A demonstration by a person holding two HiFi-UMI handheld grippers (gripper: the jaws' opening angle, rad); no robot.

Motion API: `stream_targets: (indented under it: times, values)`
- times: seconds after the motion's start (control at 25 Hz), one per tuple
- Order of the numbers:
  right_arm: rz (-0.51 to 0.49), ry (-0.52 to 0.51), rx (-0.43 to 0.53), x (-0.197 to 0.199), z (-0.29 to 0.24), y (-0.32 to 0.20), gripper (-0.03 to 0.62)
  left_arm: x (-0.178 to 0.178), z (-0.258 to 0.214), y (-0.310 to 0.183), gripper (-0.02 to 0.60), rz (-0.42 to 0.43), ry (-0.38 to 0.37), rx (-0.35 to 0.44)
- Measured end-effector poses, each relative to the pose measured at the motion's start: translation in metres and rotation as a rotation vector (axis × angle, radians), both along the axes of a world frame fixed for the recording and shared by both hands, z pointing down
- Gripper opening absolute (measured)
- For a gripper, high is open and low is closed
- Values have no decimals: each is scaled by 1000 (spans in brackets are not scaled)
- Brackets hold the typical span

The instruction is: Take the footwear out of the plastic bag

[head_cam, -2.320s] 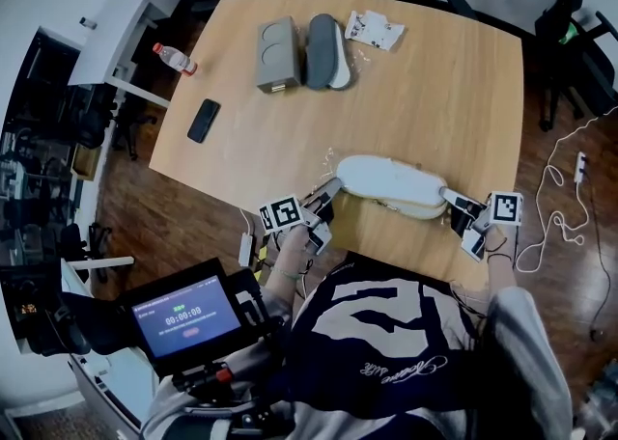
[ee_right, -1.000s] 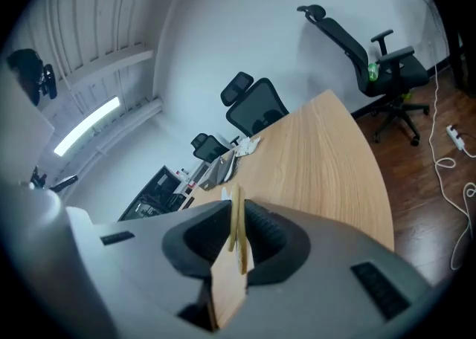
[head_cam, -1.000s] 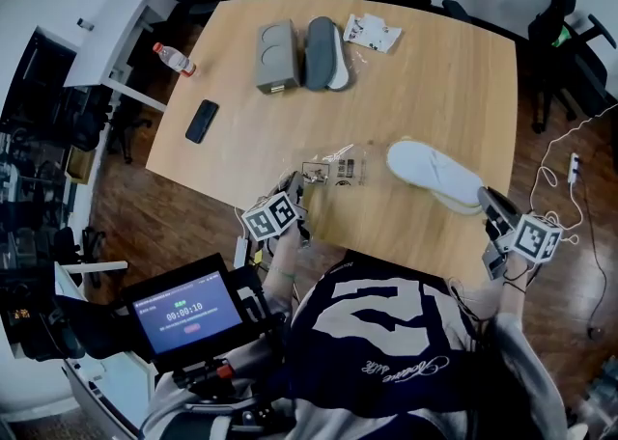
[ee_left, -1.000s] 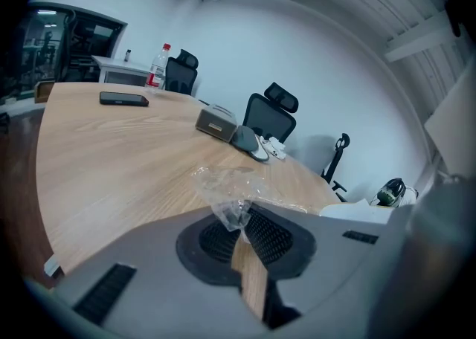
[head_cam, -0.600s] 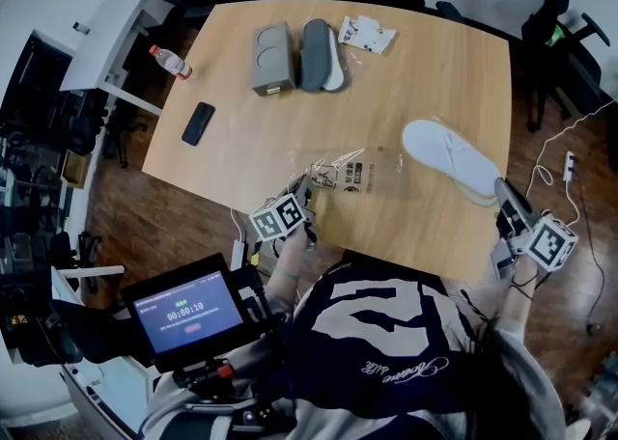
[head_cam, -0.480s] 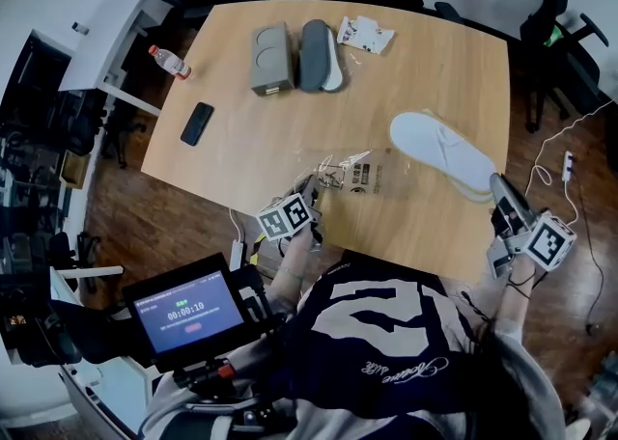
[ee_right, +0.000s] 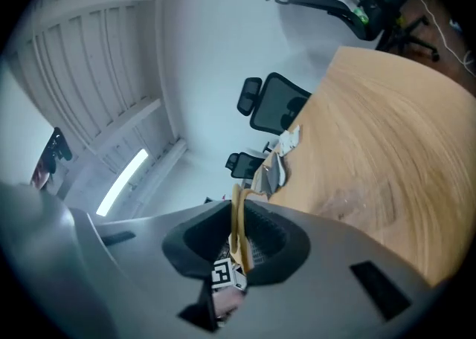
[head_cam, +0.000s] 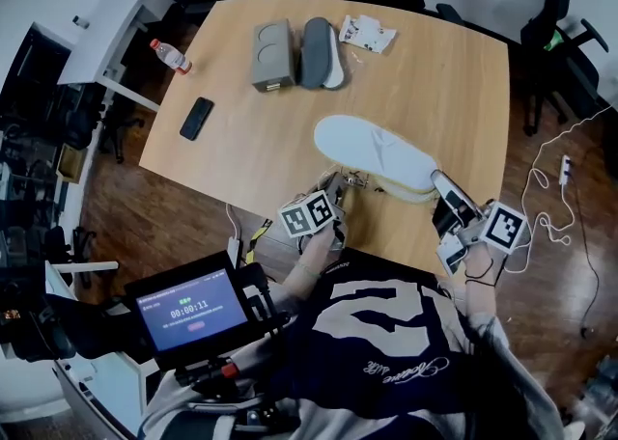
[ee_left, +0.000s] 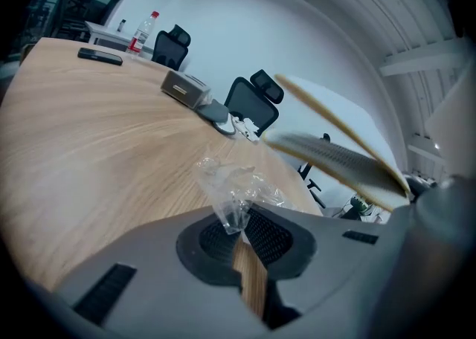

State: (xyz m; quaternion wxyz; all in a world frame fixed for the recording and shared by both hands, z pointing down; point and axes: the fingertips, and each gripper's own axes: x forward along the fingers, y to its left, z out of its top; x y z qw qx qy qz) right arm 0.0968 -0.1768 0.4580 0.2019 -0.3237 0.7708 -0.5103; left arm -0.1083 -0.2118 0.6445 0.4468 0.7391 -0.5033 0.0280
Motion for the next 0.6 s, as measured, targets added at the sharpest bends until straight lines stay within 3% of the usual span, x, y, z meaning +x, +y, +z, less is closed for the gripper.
stream_targets:
  times: [0.12,0.28,0.48,0.6]
  values:
    - [28,72,-122,1,53,16,51,1,1,8,18,6,2,-8]
    - [151,219,-396,29,130,32,52,4,12,4,20,62,-23,-35]
    - [154,358,-379,32,158,37,62,17,8,14,30,174,48,-74]
    - [145,469,-381,38,179,32,66,21,8,16,106,221,126,-122]
